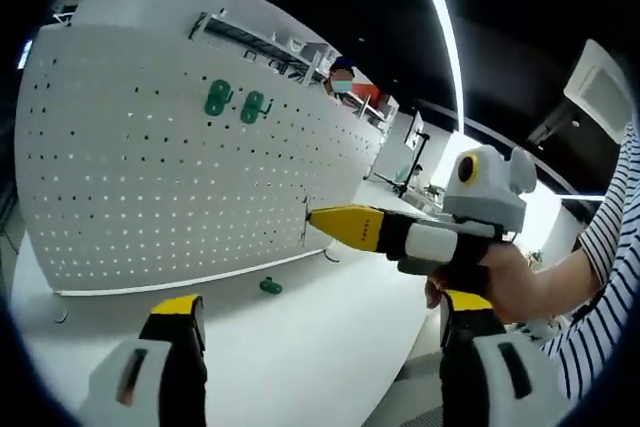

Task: Insert the hook assembly into the mounting plate slot until the hook locks in place.

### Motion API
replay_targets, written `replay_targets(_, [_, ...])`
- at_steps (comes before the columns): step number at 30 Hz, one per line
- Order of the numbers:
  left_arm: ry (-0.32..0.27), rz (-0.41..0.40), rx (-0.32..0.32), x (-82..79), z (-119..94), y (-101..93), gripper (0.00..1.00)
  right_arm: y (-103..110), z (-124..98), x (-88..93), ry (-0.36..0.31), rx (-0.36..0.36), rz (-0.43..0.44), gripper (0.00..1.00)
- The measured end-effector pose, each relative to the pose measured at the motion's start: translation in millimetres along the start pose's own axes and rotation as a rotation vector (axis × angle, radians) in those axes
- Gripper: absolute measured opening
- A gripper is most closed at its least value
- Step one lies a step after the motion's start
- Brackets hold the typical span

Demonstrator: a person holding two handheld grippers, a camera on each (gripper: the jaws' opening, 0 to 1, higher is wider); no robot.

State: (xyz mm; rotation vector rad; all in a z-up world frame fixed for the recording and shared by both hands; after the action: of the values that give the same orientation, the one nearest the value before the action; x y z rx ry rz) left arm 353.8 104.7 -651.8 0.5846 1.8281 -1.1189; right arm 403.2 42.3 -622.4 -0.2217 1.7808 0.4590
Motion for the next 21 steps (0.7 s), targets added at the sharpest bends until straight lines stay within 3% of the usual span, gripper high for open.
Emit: replay_targets(21, [-0.032, -0.015, -0.035, -5.7, -13, 0.3, 1.00, -40, 30, -41.7, -0.189, 0.239, -0.124, 0.00])
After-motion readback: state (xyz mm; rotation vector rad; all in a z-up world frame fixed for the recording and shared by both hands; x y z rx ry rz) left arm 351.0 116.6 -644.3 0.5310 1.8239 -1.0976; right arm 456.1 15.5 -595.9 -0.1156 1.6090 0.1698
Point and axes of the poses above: the point that each gripper's makers call its tool centre point, and the gripper's own axes: z roughly forward along the fingers, y roughly to its left, x roughly out of its underside, the point moved 3 cm from there along -z, roughly backward along the fingers, and after that the axes turned 12 degrees about x, right-handed, at the moved point
